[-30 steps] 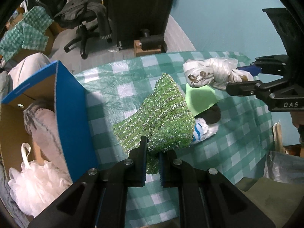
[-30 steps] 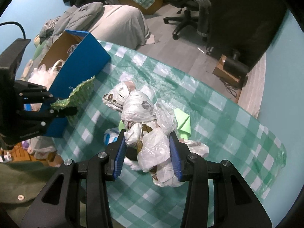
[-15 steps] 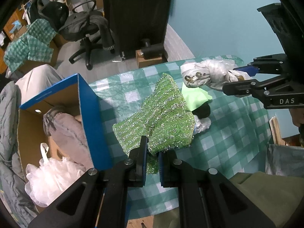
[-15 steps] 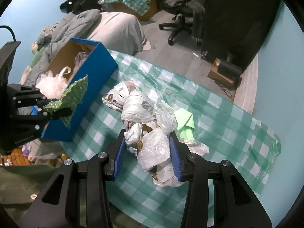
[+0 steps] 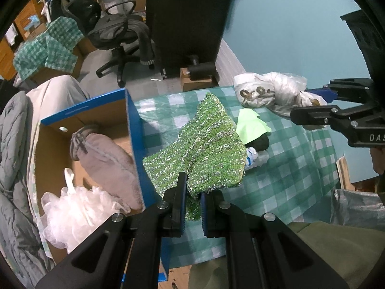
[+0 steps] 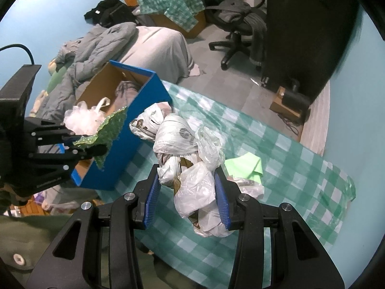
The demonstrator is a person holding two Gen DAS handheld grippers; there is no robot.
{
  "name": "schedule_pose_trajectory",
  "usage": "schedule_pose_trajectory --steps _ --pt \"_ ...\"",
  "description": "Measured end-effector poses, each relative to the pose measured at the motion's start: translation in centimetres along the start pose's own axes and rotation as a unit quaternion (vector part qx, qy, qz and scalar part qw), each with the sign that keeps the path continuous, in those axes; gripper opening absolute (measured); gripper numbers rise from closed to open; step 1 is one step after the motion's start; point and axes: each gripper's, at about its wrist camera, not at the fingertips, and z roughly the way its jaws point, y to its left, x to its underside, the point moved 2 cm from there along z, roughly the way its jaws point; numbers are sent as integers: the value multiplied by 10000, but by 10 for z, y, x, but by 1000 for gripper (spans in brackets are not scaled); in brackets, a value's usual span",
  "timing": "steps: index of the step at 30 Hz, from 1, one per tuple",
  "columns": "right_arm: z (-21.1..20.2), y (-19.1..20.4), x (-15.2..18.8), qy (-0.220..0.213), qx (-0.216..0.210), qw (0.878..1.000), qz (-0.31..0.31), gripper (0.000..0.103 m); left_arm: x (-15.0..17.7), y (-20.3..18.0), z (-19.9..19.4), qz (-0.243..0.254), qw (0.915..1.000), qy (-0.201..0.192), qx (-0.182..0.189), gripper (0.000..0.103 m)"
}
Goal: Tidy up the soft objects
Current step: 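Lift the scrubber with the left gripper while the right lifts the plastic bags toward the box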
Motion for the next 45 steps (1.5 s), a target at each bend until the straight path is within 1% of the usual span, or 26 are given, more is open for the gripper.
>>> schedule_pose_trajectory --steps 10,26,36,45 --pt "1 28 -15 -33 -127 9998 -172 42 7 28 -17 -257 9995 -145 -86 10" --pt "20 72 -54 -91 -349 9981 -496 42 15 85 -27 -577 9975 -190 -351 10" --pt "43 102 -79 -52 -526 9964 -659 42 17 123 -27 -777 9954 -223 -508 10" --pt "79 126 -99 141 -578 9951 -789 42 18 164 -12 -927 9937 -116 -620 10"
